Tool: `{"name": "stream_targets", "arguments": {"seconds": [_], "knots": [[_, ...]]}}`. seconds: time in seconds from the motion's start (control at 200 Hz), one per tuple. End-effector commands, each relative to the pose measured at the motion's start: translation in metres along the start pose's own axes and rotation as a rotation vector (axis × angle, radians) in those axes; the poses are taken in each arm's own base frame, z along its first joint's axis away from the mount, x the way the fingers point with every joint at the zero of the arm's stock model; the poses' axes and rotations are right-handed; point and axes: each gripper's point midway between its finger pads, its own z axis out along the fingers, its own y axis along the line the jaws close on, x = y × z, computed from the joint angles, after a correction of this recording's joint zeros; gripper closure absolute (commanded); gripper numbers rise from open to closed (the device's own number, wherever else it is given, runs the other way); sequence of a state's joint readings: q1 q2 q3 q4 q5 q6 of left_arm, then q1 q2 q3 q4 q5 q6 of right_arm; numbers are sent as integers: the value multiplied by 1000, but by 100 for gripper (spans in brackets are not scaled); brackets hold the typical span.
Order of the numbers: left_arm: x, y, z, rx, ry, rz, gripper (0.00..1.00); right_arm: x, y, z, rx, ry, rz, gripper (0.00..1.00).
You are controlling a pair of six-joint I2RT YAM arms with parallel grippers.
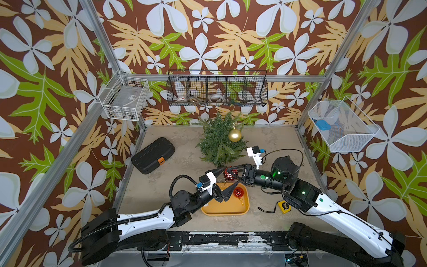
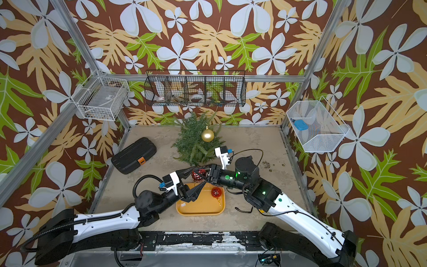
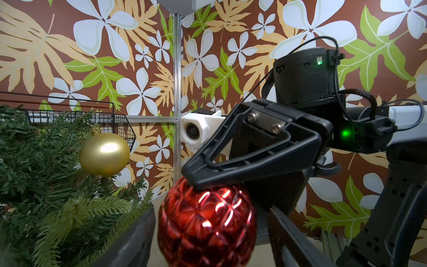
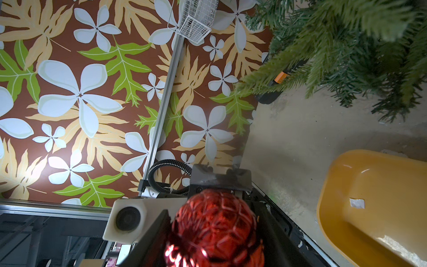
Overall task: Decorate the small christmas tree with ornaments
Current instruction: Pick up an ornament from the container.
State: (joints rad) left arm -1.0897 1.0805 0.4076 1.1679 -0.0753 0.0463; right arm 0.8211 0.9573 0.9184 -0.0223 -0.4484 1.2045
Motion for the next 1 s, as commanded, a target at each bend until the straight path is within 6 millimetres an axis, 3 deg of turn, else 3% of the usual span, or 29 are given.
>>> {"name": "stream_targets", "arguments": {"seconds": [0.0,0.43,0.611,0.856,0.996], "knots": [[-16,-3,2,15,-62,-10,23,-2,11,-1,-38,-2,-10,43],[-17,-3,1,16,-69,-7,42,-2,9,-1,-34,-4,-8,43],[-17,-3,0,19,-69,-7,44,-2,9,-2,-31,-10,-11,43],[-15,-3,-6,17,-61,8,44,-6,2,-7,47,-26,-62,23],[-12,-8,-16,52,-39,53,45,-5,8,-14,92,7,-151,21]]}}
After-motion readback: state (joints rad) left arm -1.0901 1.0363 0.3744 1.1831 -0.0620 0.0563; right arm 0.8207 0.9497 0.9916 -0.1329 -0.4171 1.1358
